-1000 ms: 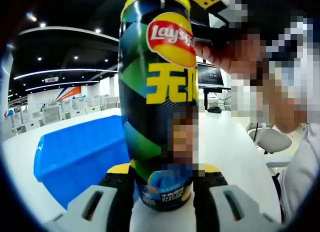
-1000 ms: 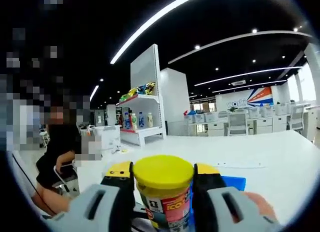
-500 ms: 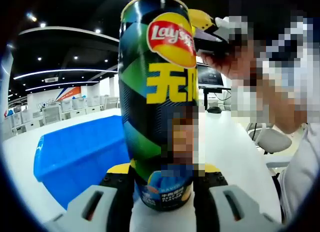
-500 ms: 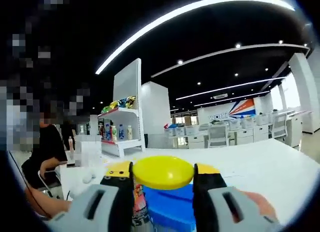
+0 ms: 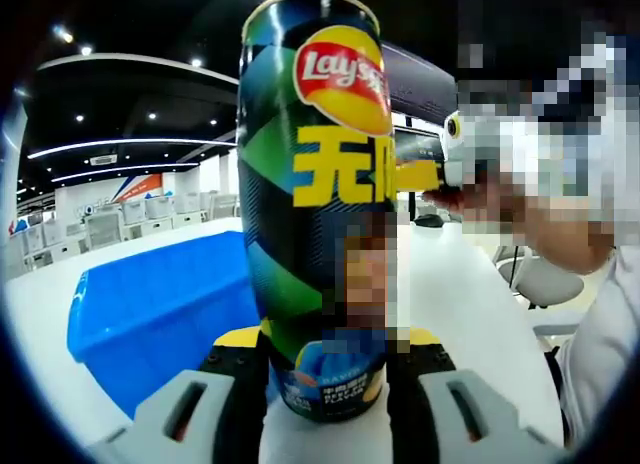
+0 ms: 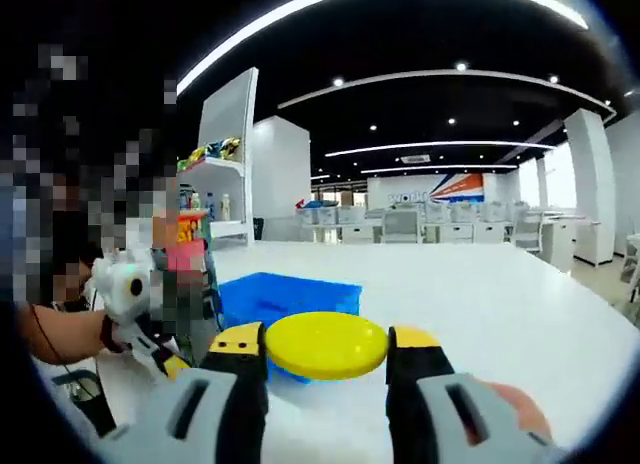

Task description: Open the lid of the chip container on the table, take out the chips, place them into the box in front of the container, and close the lid

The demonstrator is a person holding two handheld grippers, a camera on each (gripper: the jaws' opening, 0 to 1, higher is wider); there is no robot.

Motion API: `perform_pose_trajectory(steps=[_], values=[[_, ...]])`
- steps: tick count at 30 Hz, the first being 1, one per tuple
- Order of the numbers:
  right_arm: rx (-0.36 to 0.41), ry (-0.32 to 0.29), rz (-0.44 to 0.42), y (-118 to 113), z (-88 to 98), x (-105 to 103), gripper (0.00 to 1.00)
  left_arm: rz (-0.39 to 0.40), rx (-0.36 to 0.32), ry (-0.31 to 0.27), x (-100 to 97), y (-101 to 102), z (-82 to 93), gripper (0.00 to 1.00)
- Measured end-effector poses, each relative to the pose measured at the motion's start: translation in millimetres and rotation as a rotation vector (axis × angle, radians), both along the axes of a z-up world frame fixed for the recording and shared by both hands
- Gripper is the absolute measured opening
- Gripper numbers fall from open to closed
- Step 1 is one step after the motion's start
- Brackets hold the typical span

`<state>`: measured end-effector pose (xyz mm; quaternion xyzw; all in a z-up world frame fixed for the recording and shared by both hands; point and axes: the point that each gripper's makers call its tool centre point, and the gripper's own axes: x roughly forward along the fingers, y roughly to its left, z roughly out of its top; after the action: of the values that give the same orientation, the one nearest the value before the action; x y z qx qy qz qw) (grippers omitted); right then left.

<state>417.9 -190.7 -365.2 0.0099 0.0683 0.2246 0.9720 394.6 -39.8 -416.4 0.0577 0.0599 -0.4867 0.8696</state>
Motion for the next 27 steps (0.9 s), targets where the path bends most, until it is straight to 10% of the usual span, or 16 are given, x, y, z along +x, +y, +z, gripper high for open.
perform_pose_trajectory(steps=[27], values=[[-0.187,0.137,0.010,-19,-80.5,-5,0.45,-0.001,0.006,0.001,0.7,0,0.0,0.47]])
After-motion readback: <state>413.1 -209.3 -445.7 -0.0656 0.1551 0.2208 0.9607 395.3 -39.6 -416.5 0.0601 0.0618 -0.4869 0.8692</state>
